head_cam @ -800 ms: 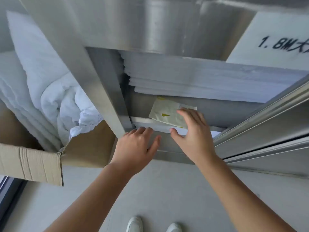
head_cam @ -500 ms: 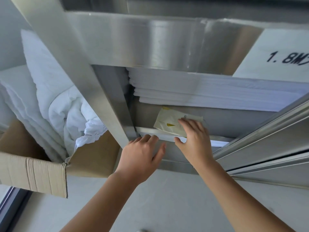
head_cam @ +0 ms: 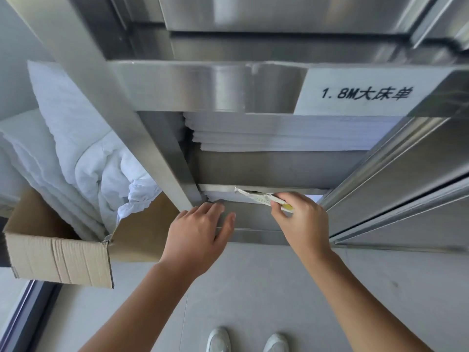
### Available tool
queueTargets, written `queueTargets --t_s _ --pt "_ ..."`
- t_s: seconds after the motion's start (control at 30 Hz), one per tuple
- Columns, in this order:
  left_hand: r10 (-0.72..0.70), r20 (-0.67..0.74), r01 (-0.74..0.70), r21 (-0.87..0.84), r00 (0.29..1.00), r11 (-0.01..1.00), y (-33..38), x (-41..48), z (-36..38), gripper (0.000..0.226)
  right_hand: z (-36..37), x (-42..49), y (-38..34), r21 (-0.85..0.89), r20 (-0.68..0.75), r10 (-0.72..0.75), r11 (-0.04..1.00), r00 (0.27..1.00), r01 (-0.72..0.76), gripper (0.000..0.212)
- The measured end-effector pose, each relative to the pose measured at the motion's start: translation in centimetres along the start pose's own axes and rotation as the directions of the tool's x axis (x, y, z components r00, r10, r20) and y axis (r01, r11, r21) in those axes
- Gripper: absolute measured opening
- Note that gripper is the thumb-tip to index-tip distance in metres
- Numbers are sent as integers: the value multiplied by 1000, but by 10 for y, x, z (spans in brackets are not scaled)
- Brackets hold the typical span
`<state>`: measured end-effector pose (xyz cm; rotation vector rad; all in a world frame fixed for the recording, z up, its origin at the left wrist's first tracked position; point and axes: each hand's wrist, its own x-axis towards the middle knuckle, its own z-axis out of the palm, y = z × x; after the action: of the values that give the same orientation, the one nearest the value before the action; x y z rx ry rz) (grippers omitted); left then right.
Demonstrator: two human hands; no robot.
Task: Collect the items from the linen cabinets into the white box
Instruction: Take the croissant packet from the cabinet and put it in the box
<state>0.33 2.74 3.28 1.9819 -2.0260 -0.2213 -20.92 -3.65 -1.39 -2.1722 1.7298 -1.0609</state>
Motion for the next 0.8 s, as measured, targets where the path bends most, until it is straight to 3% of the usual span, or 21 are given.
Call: queueTargets --t_s 0.23,0.5,0.67,0.8 --pt "38 45 -38 10 998 999 41 -58 -109 41 -121 -14 -76 216 85 153 962 985 -168 5" --pt "52 -89 -50 18 995 999 93 -101 -251 40 -258 -22 -175 329 61 152 930 986 -164 7" --pt "90 -160 -97 -35 983 995 116 -106 -293 36 -301 -26 -202 361 2 146 923 989 -137 9" --pt "126 -158 -124 22 979 992 130 -98 -311 38 -319 -22 -207 353 -28 159 925 987 -139 10"
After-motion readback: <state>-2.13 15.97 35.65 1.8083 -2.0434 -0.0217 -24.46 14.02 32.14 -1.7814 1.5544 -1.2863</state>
